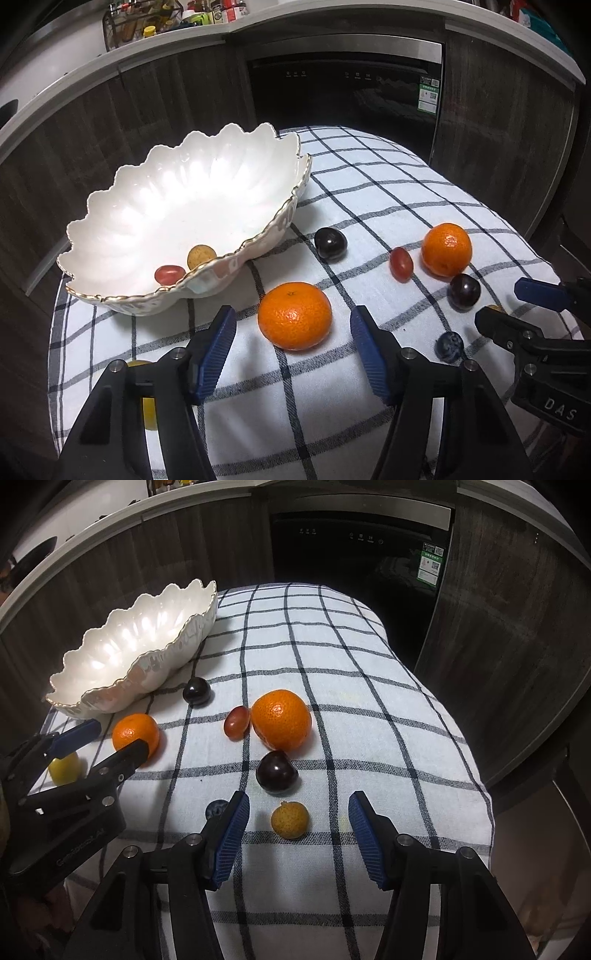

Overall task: Organize fruits
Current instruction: 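Grasp the orange with the left tool while the right tool grasps the small yellow fruit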

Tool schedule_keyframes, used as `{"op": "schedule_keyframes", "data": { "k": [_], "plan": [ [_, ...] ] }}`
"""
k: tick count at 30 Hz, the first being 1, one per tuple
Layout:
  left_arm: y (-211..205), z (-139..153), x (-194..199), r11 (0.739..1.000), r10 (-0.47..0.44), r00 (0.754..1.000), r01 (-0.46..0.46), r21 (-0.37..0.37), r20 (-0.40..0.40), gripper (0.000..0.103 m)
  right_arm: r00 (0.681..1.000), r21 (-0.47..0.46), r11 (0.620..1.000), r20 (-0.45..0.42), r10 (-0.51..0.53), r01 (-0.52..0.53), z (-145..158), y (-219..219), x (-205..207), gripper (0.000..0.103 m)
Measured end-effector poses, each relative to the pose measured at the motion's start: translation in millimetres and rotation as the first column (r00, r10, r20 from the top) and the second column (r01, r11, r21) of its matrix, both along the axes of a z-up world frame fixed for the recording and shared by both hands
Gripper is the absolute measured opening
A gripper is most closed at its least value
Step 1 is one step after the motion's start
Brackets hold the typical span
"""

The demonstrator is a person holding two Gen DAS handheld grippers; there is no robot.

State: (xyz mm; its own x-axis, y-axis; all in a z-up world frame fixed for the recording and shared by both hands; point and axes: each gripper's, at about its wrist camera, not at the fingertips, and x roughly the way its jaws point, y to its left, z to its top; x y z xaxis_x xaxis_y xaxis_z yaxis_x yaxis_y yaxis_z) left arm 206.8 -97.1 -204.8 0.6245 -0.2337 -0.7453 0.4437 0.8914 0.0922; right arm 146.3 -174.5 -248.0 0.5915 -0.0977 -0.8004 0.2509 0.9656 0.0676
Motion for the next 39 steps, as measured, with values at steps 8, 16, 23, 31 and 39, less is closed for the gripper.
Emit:
{"op": "schedule_keyframes", "data": {
  "k": [8, 16, 23, 31, 39],
  "plan": [
    [-2.6, -9.9, 7.3, 1.000, -0.002, 0.999, 0.002, 0.003, -0.033, 0.063, 1.000, 0.011, 1.000, -0.020, 0.005, -0.004, -6.0, 0.4, 4.5, 0.053],
    [-4.6, -17.2, 11.7, 1.000, 0.001, 0.999, -0.001, 0.008, -0.047, 0.059, 0.999, 0.024, 1.000, -0.048, 0.011, -0.009, -14.2, 0.6, 8.0, 0.049],
    [-3.9, -24.4, 16.8, 1.000, 0.017, 0.997, -0.016, 0.016, -0.069, 0.048, 0.998, 0.024, 0.999, -0.054, 0.025, -0.023, -16.2, 3.4, 9.9, 0.038],
    [-5.3, -24.4, 13.9, 1.000, 0.015, 0.998, -0.013, 0.021, -0.069, 0.045, 0.998, 0.042, 0.999, -0.046, 0.030, -0.028, -16.1, 2.2, 9.0, 0.024],
    [-1.8, -17.8, 8.5, 1.000, 0.028, 0.997, -0.026, 0.017, -0.069, 0.045, 0.999, 0.050, 0.998, -0.025, 0.037, -0.035, -12.7, 2.1, 7.0, 0.024]
  ]
}}
